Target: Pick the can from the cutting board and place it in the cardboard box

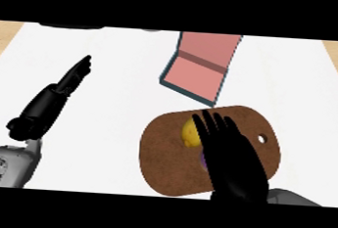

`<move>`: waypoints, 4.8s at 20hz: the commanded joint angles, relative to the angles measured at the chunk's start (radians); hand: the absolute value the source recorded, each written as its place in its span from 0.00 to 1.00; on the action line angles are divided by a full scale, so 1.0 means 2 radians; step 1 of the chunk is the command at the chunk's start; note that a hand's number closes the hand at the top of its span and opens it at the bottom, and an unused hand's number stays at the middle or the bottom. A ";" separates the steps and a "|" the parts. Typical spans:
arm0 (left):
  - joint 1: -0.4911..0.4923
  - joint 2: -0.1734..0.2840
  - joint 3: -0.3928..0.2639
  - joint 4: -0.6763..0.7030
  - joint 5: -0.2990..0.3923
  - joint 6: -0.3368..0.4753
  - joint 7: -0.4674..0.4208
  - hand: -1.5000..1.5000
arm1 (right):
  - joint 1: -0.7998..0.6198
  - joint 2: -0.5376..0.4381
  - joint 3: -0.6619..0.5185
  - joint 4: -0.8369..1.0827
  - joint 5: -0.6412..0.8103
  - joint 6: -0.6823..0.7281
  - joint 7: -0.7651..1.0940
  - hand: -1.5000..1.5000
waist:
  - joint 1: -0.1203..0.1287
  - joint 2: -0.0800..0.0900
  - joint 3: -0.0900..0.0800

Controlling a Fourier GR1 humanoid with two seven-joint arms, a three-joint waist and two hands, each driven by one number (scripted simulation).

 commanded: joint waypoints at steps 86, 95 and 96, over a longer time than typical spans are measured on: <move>-0.018 -0.061 0.038 0.016 -0.066 -0.042 -0.011 0.50 | -0.380 0.180 -0.259 0.649 0.110 -0.213 -0.405 1.00 | 0.009 0.005 0.001; -0.013 -0.060 0.038 0.010 -0.068 -0.048 -0.016 0.50 | -0.385 0.152 -0.279 0.783 0.085 -0.082 -0.499 1.00 | 0.016 0.008 0.001; -0.018 -0.077 0.026 0.001 -0.071 -0.038 -0.004 0.50 | -0.385 0.152 -0.279 0.802 0.087 -0.080 -0.516 1.00 | 0.021 0.011 0.001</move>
